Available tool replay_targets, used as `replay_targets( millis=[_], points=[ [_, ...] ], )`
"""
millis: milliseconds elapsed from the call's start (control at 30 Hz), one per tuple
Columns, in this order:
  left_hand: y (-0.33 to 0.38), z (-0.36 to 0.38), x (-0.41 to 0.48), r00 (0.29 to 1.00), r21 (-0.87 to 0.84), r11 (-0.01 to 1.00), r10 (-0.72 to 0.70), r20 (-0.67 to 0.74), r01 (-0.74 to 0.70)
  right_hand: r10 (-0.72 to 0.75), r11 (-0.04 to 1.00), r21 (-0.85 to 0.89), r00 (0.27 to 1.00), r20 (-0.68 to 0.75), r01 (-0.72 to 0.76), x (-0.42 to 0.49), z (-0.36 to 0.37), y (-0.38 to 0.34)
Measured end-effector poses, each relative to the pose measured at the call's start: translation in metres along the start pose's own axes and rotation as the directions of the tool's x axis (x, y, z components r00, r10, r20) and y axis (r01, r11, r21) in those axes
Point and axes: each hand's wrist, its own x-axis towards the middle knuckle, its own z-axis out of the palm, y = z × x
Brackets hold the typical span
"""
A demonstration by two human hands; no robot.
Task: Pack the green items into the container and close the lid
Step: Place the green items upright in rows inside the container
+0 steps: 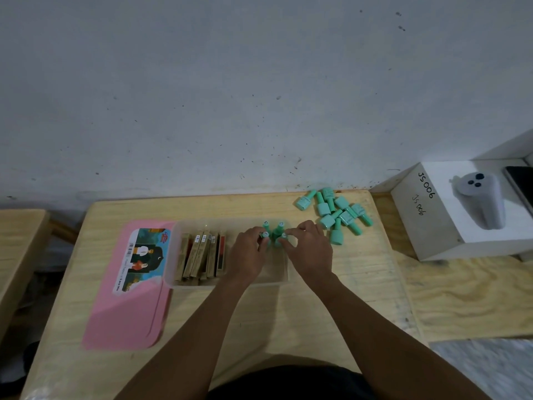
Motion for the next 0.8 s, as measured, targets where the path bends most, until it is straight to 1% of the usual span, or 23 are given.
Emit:
replay_targets(
  millis=[133,300,467,533,633,700,800],
  points=[
    [0.000,0.001,0.000,1.000,0.007,1.000,-0.012,-0.009,0.012,0.014,1.000,-0.003,1.000,0.001,-0.014,0.000,0.001,-0.002],
    [0.001,0.002,-0.002,0.999,-0.011,1.000,-0.007,-0.035,0.007,-0.003,1.000,0.022,1.000,-0.012,0.003,-0.003,-0.002,0.002],
    [0.004,0.000,-0.005,0.996,-0.003,1.000,0.014,-0.083,-0.014,0.027,0.995,0.100,0.992,-0.121,-0.015,-0.010,-0.014,0.018],
    [0.011,-0.002,-0.006,0.989,0.003,0.998,0.062,-0.135,-0.063,0.085,0.989,0.130,0.988,-0.127,-0.068,-0.015,-0.021,0.037],
    [0.032,-0.004,-0.008,0.970,-0.004,0.986,0.162,-0.179,-0.165,0.245,0.957,0.181,0.965,-0.095,-0.226,-0.020,-0.032,0.072],
    [0.049,0.001,-0.006,0.951,0.004,0.966,0.256,-0.173,-0.259,0.351,0.920,0.197,0.936,-0.028,-0.339,-0.022,-0.037,0.096],
    [0.076,0.018,0.002,0.932,-0.005,0.940,0.338,-0.130,-0.341,0.419,0.875,0.227,0.904,0.084,-0.427,-0.019,-0.041,0.126]
  ],
)
